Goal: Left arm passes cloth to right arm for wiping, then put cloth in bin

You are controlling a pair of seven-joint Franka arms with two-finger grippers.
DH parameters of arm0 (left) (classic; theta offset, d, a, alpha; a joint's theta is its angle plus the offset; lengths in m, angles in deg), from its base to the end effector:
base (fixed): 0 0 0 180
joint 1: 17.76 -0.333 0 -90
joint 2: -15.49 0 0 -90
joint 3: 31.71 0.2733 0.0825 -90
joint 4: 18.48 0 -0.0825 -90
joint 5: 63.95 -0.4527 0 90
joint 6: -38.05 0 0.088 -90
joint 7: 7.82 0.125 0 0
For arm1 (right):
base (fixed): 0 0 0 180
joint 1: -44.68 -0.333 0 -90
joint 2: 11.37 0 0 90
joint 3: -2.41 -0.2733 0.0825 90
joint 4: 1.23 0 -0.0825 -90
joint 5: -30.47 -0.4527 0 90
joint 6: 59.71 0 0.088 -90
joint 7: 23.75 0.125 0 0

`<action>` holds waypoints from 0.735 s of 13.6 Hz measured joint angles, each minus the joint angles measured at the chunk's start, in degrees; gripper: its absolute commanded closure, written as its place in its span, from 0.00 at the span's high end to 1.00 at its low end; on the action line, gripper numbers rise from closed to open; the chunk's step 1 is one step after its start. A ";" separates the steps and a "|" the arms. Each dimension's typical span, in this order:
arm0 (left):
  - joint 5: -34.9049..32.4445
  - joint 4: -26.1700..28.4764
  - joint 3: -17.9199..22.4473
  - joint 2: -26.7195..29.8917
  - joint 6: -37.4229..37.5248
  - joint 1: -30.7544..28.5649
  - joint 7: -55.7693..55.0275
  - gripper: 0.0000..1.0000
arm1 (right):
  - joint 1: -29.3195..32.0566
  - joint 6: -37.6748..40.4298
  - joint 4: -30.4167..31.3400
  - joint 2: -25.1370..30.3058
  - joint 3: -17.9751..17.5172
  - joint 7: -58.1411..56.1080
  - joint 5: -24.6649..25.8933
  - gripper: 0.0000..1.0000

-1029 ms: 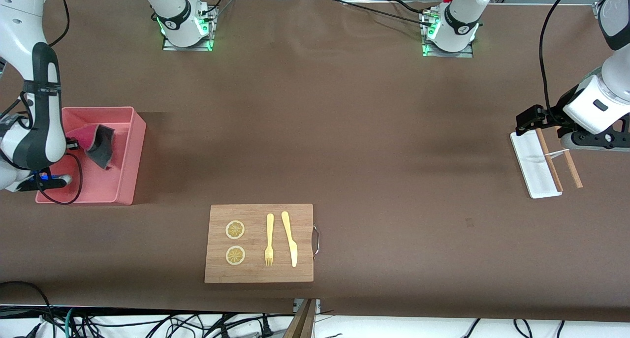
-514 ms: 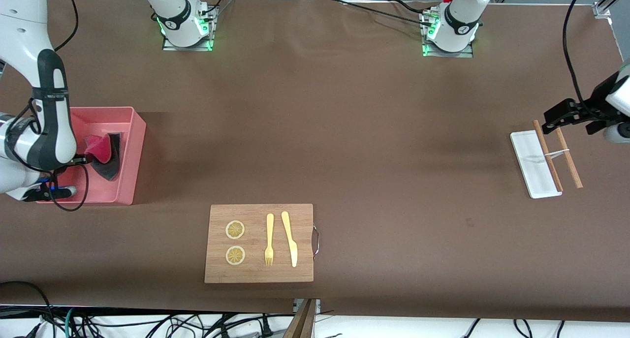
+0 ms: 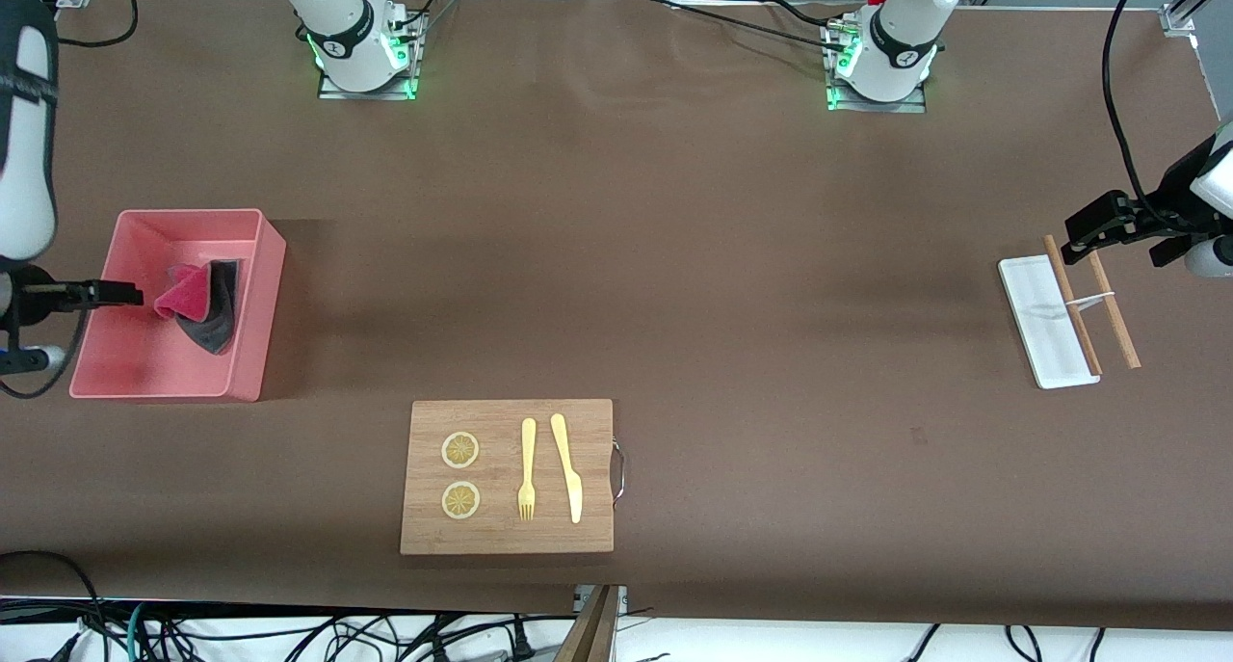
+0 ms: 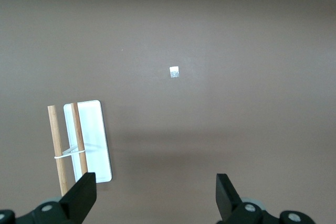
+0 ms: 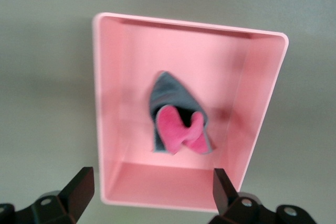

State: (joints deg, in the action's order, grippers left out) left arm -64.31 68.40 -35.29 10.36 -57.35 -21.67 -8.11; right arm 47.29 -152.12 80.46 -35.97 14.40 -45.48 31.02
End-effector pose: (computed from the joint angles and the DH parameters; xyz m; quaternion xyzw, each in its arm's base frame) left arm 0.6571 0.0059 0.5449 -0.9995 -0.0054 -0.0297 0.0004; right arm 0.6825 -0.1629 0.3627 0.9898 0.0666 -0.1256 0.0101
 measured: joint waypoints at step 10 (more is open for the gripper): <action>0.00 -0.23 0.00 -0.25 0.15 -0.01 0.00 1.00 | 0.15 5.10 -0.06 15.00 -6.83 -0.15 0.37 1.00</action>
State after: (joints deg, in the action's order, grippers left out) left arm -64.31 68.17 -35.29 10.10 -57.20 -21.68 -8.11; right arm 47.44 -147.02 80.40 -20.96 7.58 -45.63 31.39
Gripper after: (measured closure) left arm 0.000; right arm 0.000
